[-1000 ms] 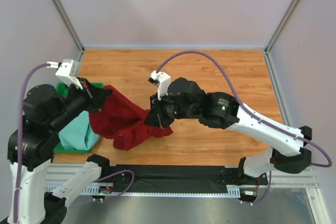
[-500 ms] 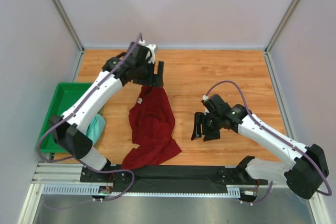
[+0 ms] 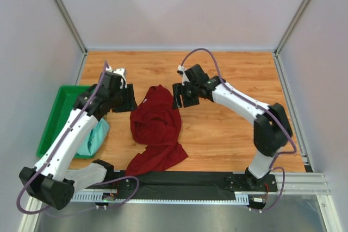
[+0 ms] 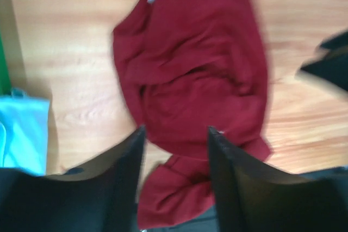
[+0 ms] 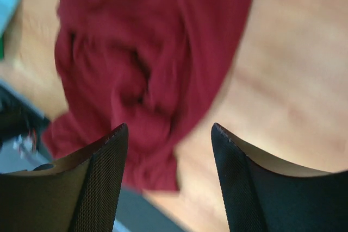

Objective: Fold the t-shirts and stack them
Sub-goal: Flatten the tshirt out

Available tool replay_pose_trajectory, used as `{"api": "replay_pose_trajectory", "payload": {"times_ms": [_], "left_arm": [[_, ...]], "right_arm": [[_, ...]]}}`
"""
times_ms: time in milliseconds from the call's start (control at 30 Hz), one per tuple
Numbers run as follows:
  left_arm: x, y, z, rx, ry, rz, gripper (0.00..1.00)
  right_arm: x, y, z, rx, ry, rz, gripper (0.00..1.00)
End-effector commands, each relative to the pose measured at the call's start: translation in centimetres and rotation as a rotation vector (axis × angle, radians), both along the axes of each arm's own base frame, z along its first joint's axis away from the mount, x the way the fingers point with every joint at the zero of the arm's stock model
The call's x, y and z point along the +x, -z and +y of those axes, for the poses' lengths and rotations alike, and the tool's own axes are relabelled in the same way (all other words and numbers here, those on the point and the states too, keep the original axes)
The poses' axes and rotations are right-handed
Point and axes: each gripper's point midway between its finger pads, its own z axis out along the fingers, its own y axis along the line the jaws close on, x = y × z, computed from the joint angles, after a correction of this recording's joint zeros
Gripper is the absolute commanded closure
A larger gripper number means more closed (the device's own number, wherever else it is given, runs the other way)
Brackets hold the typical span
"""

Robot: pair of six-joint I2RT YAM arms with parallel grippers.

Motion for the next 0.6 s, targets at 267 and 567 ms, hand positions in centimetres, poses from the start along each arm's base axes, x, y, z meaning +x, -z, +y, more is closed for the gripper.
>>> {"api": "replay_pose_trajectory", "payload": {"times_ms": [267,567], "left_arm": [[2.3,9.1,3.4,-0.043,-0.304,0.192,0.21],[4.8,14.4,3.9,-0.088,-0.363,0.312,0.42]], "right_arm": [[16.5,1.7,8.1,0.101,-0.076,-0.241,0.34],[18.3,5.6,8.6,0.077,-0.123,-0.225,0.29]]}}
